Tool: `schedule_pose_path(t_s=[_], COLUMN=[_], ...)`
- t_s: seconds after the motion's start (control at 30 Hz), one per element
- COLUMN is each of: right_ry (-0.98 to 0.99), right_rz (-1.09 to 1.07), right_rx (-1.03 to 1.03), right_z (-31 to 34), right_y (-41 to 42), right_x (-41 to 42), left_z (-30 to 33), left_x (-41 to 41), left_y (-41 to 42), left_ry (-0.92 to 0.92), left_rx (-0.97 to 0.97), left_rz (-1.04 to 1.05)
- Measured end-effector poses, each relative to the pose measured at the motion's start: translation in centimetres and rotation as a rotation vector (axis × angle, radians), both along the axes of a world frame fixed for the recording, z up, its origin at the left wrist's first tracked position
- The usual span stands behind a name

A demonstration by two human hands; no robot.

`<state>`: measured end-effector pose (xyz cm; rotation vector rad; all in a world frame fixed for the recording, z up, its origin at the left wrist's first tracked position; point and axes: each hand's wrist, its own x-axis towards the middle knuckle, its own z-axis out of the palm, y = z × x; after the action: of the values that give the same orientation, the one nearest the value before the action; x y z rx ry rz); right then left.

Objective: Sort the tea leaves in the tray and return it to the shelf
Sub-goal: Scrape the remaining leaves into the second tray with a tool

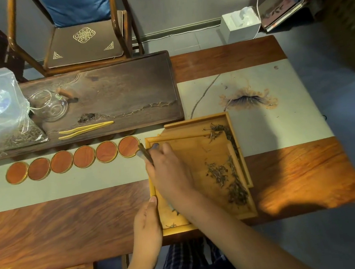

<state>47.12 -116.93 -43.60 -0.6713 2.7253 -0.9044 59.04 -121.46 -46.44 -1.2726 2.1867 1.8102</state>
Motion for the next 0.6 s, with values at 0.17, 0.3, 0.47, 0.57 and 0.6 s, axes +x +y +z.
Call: schedule_pose_path(t_s=[0.17, 0.3, 0.47, 0.57, 0.6], right_ry=[-0.021, -0.035, -0.047, -0.033, -0.032], right_rz=[-0.059, -0.071, -0.136, -0.053, -0.005], right_rx=[0.059, 0.097, 0.133, 0.046, 0.019], right_z=[-1.3, -2.0, -2.1, -1.5, -1.2], right_y=[0.9, 3.1, 6.2, 5.6, 5.0], right_x=[0.6, -0.2, -2.3, -2.3, -2.2], left_z=[0.0, -0.1, 0.0, 0.0, -0.1], left_x=[0.2, 0.3, 0.6, 0.5, 0.4], left_y=[0.0, -0.1, -0.2, -0.3, -0.4], left_ry=[0.003, 0.002, -0.006, -0.019, -0.026], left_rx=[0.050, 0.066, 0.075, 0.097, 0.113], left_rz=[0.064, 0.088, 0.099, 0.111, 0.113])
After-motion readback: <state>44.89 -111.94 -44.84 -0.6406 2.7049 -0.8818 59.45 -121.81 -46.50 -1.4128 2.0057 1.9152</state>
